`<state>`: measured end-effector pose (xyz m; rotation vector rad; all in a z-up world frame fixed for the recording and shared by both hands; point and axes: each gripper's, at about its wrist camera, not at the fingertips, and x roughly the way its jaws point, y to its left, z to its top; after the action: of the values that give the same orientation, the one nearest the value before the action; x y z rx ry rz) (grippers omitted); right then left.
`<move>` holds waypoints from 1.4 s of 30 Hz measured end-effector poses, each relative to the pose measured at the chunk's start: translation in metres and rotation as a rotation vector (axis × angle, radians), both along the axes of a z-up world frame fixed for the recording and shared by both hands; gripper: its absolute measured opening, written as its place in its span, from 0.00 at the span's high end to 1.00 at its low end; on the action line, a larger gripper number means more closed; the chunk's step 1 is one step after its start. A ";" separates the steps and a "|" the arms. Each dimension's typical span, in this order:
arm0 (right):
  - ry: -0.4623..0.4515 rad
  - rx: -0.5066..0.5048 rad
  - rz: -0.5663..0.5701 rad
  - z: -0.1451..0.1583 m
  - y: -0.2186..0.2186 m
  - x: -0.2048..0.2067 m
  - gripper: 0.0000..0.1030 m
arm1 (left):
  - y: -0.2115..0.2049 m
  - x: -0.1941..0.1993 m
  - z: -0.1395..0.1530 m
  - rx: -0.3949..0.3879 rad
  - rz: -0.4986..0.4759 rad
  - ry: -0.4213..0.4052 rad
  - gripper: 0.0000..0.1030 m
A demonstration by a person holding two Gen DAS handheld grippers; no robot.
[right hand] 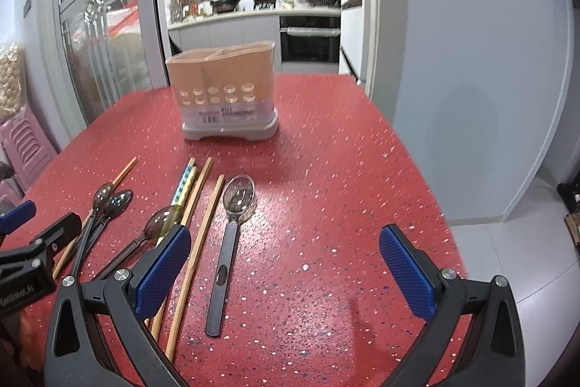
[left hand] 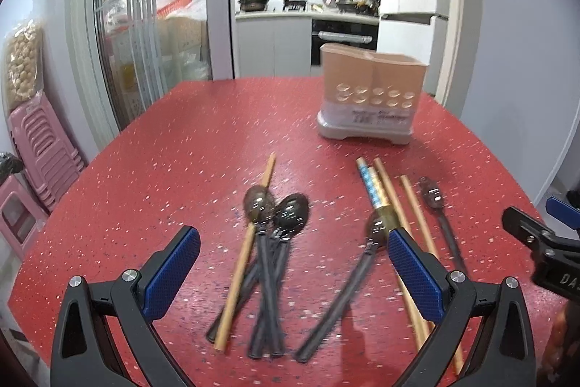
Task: Organize utensils
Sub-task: 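Grasp the metal spoon with the right tool while the left tool grasps a brown spoon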
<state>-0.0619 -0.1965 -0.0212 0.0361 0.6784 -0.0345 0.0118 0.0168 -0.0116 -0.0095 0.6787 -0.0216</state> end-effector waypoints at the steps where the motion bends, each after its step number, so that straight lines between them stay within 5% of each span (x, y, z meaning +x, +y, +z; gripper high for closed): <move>1: 0.020 0.006 0.005 -0.001 -0.001 0.004 0.00 | 0.005 0.004 -0.002 -0.004 0.001 0.024 0.00; 17: 0.316 0.059 0.072 -0.024 0.003 0.058 0.00 | 0.037 0.046 -0.026 -0.057 -0.015 0.195 0.00; 21: 0.346 0.035 0.091 -0.027 0.008 0.067 0.00 | 0.037 0.055 -0.030 -0.075 -0.024 0.233 0.07; 24: 0.380 0.027 0.102 -0.033 0.012 0.076 0.11 | 0.035 0.059 -0.032 -0.080 -0.038 0.259 0.20; 26: 0.415 0.035 0.104 -0.038 0.014 0.082 0.19 | 0.032 0.062 -0.033 -0.080 -0.044 0.269 0.20; 28: 0.444 0.044 0.105 -0.043 0.015 0.087 0.30 | 0.028 0.064 -0.035 -0.073 -0.055 0.284 0.33; 34: 0.473 -0.004 0.121 -0.046 0.026 0.097 0.32 | 0.022 0.069 -0.040 -0.054 -0.073 0.319 0.42; 36: 0.480 -0.013 0.126 -0.046 0.028 0.100 0.36 | 0.022 0.071 -0.041 -0.054 -0.073 0.321 0.62; 38: 0.484 -0.019 0.125 -0.045 0.028 0.103 0.46 | 0.024 0.071 -0.041 -0.070 -0.077 0.327 0.64; 42: 0.484 -0.009 0.133 -0.042 0.023 0.106 0.84 | 0.026 0.068 -0.038 -0.072 -0.080 0.312 0.66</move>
<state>0.0438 -0.1737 -0.0631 -0.0273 1.1634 0.0848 0.0800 0.0431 -0.0500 -0.0556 0.9894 -0.1233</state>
